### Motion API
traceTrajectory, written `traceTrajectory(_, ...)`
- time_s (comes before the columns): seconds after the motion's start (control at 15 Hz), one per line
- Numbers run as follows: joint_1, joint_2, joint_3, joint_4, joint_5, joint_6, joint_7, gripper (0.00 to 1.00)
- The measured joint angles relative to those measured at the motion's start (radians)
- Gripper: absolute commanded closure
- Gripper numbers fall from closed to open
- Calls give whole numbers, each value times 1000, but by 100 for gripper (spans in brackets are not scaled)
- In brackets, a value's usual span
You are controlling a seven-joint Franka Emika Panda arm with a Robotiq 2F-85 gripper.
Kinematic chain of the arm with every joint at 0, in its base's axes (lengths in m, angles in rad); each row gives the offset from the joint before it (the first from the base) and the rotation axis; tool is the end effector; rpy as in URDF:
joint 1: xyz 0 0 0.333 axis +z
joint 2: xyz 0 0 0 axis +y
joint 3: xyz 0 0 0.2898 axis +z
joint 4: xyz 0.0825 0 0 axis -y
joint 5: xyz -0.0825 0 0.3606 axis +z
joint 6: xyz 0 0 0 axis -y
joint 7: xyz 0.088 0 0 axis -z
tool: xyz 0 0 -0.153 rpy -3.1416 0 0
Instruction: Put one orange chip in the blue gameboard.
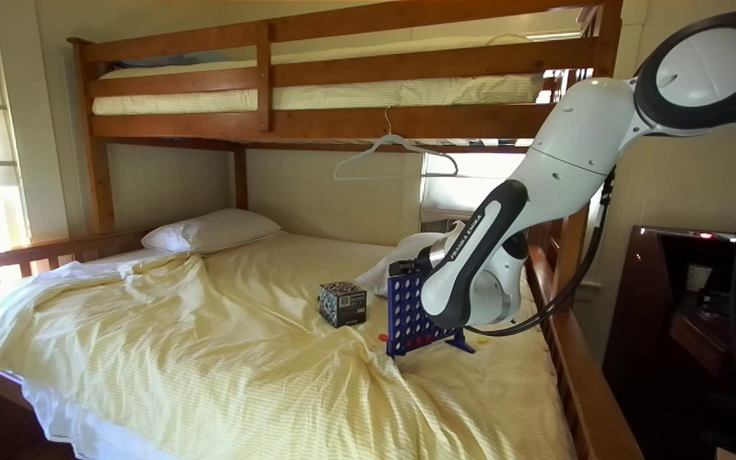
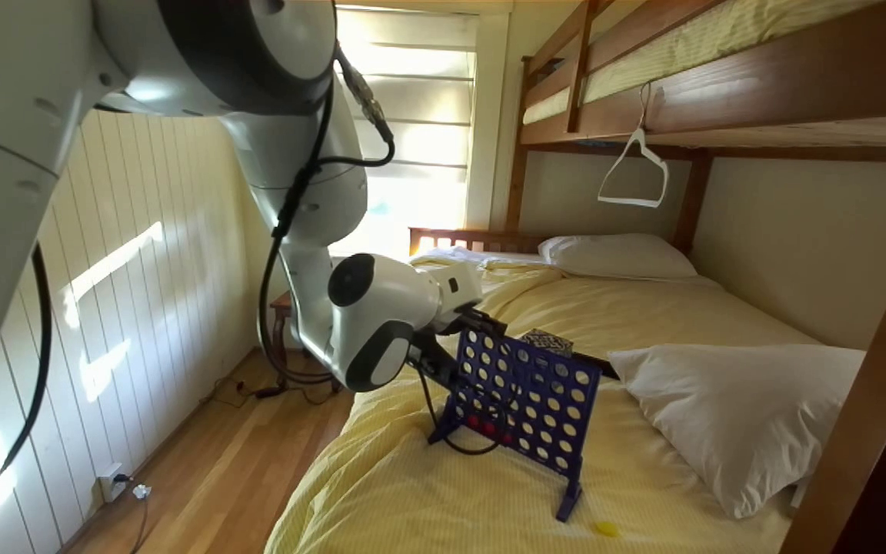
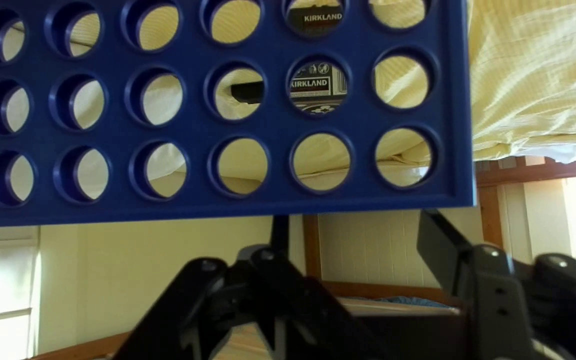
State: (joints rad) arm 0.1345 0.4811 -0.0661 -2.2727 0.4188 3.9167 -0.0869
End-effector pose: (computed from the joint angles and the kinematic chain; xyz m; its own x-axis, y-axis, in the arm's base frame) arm 0.5855 -0.0269 0.2663 0.3829 -0.1538 0.9109 -0.2735 -0.9607 -0.0472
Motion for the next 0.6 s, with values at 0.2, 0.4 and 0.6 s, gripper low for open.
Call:
traceTrajectory(0.2, 7, 0, 1, 0, 0, 0, 0, 0)
traceTrajectory(0.4, 5, -4, 1, -1, 0, -5, 6, 0)
traceTrajectory(0.6, -5, -20, -3, -3, 0, -6, 17, 0)
